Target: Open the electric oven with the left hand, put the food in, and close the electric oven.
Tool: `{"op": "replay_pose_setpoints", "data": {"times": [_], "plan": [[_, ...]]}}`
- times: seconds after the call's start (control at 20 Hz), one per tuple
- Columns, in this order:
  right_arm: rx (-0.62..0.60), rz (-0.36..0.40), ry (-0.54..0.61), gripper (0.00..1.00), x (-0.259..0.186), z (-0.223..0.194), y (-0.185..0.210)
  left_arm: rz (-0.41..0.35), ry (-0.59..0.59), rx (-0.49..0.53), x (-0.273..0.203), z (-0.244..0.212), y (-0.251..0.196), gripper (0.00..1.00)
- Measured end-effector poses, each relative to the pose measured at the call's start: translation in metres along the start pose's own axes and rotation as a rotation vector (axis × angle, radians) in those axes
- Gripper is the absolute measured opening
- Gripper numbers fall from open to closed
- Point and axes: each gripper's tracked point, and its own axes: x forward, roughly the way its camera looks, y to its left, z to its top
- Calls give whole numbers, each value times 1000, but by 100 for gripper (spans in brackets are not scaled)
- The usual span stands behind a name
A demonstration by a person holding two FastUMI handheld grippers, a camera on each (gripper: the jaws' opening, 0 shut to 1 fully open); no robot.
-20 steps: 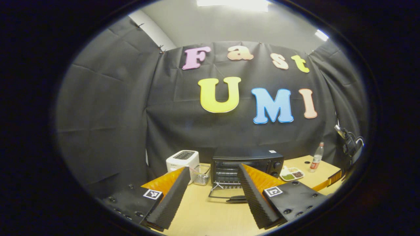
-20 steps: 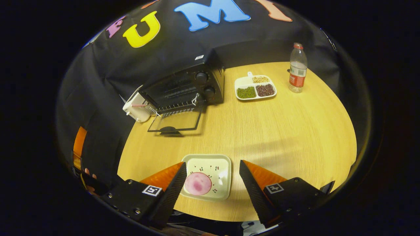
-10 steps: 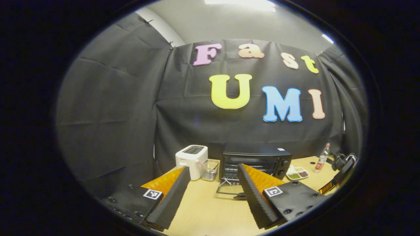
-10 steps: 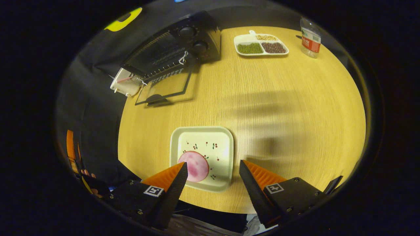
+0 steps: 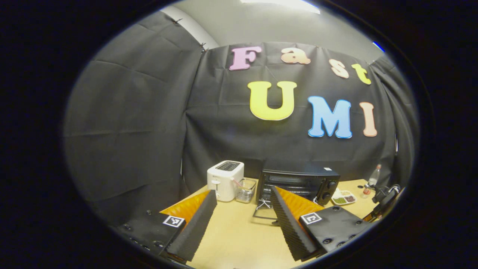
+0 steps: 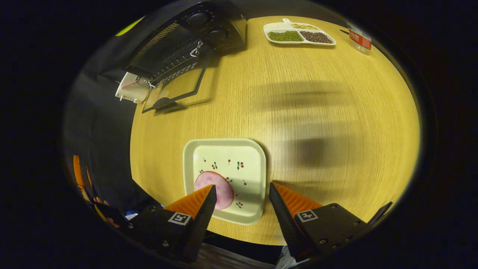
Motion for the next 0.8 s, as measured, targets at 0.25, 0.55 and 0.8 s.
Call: {"op": "replay_pose_setpoints", "data": {"times": [0.25, 0.55, 0.8], "plan": [[-6, -18, 21, 79, 9, -3, -7, 0, 10, 6, 3, -4, -2, 91], [7, -74, 45, 35, -4, -6, -24, 3, 15, -5, 3, -4, -3, 91], [-3, -45, 56, 0, 10, -4, -26, 2, 19, -15, 3, -5, -6, 100]]}}
